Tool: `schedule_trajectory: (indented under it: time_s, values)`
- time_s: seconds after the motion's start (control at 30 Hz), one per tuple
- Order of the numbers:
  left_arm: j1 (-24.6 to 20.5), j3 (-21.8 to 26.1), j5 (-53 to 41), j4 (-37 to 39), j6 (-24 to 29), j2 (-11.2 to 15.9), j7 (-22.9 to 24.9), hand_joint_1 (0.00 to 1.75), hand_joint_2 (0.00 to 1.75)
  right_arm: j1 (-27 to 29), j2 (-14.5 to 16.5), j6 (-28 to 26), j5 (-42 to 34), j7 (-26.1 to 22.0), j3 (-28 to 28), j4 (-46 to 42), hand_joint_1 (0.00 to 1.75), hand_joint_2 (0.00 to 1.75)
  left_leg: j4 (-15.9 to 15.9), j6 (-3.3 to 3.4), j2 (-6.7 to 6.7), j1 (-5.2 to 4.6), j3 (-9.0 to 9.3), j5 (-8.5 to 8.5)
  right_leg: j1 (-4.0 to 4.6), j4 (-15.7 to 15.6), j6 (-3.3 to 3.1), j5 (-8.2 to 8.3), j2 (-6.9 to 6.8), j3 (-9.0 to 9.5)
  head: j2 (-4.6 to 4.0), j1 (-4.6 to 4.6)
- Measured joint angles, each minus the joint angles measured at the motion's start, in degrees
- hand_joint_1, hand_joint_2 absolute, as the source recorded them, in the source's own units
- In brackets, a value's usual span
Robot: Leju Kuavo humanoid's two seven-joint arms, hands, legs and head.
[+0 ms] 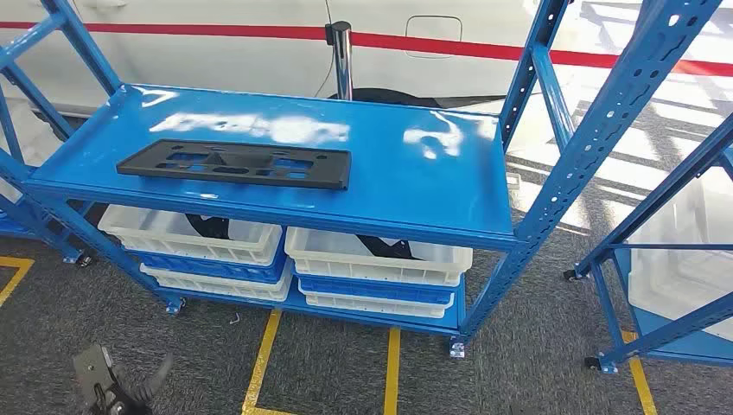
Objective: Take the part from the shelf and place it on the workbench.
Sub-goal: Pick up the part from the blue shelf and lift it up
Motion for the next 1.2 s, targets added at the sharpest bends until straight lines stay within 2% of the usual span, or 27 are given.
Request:
schedule_trajectory:
  time_s: [0.13, 0.27, 0.37, 0.4, 0.5, 0.57, 0.7, 0.73, 0.8, 0.87, 0.93, 0.97, 1.07, 1.1, 1.2]
  values:
    - [-2.37, 0.39, -3.24, -5.03, 0.18, 1.06, 2.01, 0.00, 1.75, -0.30, 0.00, -0.03, -0.36, -0.05, 0.30, 0.12, 0.00, 0.00, 0.00, 0.00, 0.00, 0.00, -0.01, 0.01, 0.00, 0.01, 0.01, 0.02, 0.00, 0.01, 0.00, 0.00]
    - [-3.82, 0.70, -5.21, -7.94, 0.24, 1.74, 3.31, 0.00, 1.75, -0.41, -0.01, -0.03, -0.45, -0.05, 0.35, 0.17, 0.00, 1.75, 0.00, 0.00, 0.07, -0.01, 0.07, 0.00, -0.02, 0.02, 0.02, 0.03, 0.04, -0.03, 0.00, 0.00]
    - [-4.48, 0.59, -5.94, -9.29, 0.25, 2.13, 3.84, 0.00, 1.75, -0.39, -0.02, -0.03, -0.38, -0.05, 0.35, 0.18, 0.00, 0.44, 0.06, -0.03, 0.08, 0.04, 0.02, 0.13, 0.06, 0.02, -0.08, 0.16, 0.09, -0.40, 0.00, -0.01]
    - [-5.37, 0.55, -6.66, -10.11, 0.27, 2.49, 4.32, 0.00, 1.31, -0.45, -0.02, -0.03, -0.37, -0.07, 0.35, 0.18, 0.00, 0.00, 0.06, -0.04, 0.05, 0.05, -0.11, 0.19, 0.08, 0.02, -0.12, 0.21, 0.05, -0.50, 0.00, -0.01]
    - [-9.59, 0.48, -9.03, -12.60, 0.47, 3.95, 6.67, 0.00, 0.00, -0.80, -0.01, 0.10, -0.36, -0.22, 0.38, 0.16, 0.00, 0.00, 0.05, -0.05, 0.04, 0.06, -0.16, 0.24, 0.08, 0.03, -0.17, 0.28, 0.00, -0.52, 0.00, -0.01]
    - [-12.33, 0.22, -10.23, -14.36, 0.63, 4.87, 8.53, 0.00, 0.00, -1.02, 0.02, 0.36, -0.37, -0.48, 0.53, 0.16, 0.00, 0.00, 0.05, -0.10, 0.08, 0.07, -0.14, 0.27, 0.09, 0.04, -0.18, 0.33, 0.02, -0.53, 0.00, 0.00]
    - [-18.13, -0.94, -11.86, -17.67, 0.75, 6.99, 12.12, 0.00, 0.00, -1.49, 0.02, 1.66, -0.62, -1.45, 0.79, 0.18, 0.00, 1.75, 0.05, -0.21, 0.09, 0.08, -0.17, 0.36, 0.13, 0.06, -0.25, 0.41, 0.04, -0.59, 0.00, -0.01]
    - [-19.65, -1.34, -12.17, -18.42, 0.71, 7.60, 12.96, 0.00, 0.00, -1.62, 0.03, 2.09, -0.78, -1.77, 0.85, 0.19, 0.00, 1.75, 0.05, -0.22, 0.09, 0.08, -0.17, 0.37, 0.14, 0.07, -0.26, 0.41, 0.04, -0.59, 0.00, -0.01]
    - [-22.65, -2.25, -12.81, -19.87, 0.45, 8.81, 14.60, 0.00, 0.00, -1.88, 0.07, 3.17, -1.18, -2.50, 1.05, 0.17, 0.00, 0.87, 0.05, -0.23, 0.09, 0.08, -0.17, 0.38, 0.14, 0.10, -0.26, 0.42, 0.04, -0.60, 0.00, -0.01]
    - [-25.35, -3.14, -13.36, -21.12, 0.04, 9.87, 16.01, 0.00, 0.00, -2.11, 0.13, 4.25, -1.54, -3.22, 1.22, 0.16, 0.00, 0.87, 0.05, -0.23, 0.09, 0.08, -0.16, 0.39, 0.14, 0.12, -0.26, 0.42, 0.04, -0.61, 0.00, 0.00]
    - [-27.52, -3.92, -13.80, -22.10, -0.35, 10.75, 17.21, 0.00, 0.00, -2.31, 0.19, 5.21, -1.92, -3.92, 1.26, 0.16, 0.00, 1.75, 0.05, -0.23, 0.10, 0.08, -0.17, 0.39, 0.14, 0.14, -0.26, 0.42, 0.04, -0.63, 0.00, -0.01]
    - [-28.51, -4.30, -14.02, -22.54, -0.58, 11.17, 17.76, 0.00, 0.00, -2.40, 0.20, 5.66, -2.07, -4.25, 1.27, 0.16, 0.00, 1.31, 0.05, -0.24, 0.10, 0.08, -0.18, 0.39, 0.14, 0.14, -0.26, 0.42, 0.04, -0.64, 0.00, -0.01]
    - [-31.89, -5.50, -14.59, -23.85, -1.63, 12.52, 19.58, 0.00, 0.00, -2.68, 0.23, 7.27, -2.60, -5.44, 1.28, 0.16, 0.00, 1.31, 0.06, -0.24, 0.09, 0.09, -0.21, 0.39, 0.16, 0.14, -0.26, 0.42, 0.04, -0.66, 0.00, -0.02]
    - [-33.24, -6.01, -14.69, -24.34, -2.12, 13.03, 20.28, 0.00, 0.00, -2.81, 0.24, 7.90, -2.81, -5.92, 1.28, 0.16, 0.00, 1.75, 0.06, -0.24, 0.09, 0.10, -0.22, 0.40, 0.16, 0.15, -0.26, 0.42, 0.04, -0.67, 0.00, -0.01]
    - [-37.65, -8.05, -14.81, -25.83, -3.64, 14.65, 22.39, 0.00, 0.00, -3.33, 0.28, 9.75, -3.42, -7.43, 1.28, 0.16, 0.00, 1.75, 0.06, -0.24, 0.09, 0.10, -0.26, 0.40, 0.17, 0.15, -0.26, 0.43, 0.04, -0.70, 0.00, -0.01]
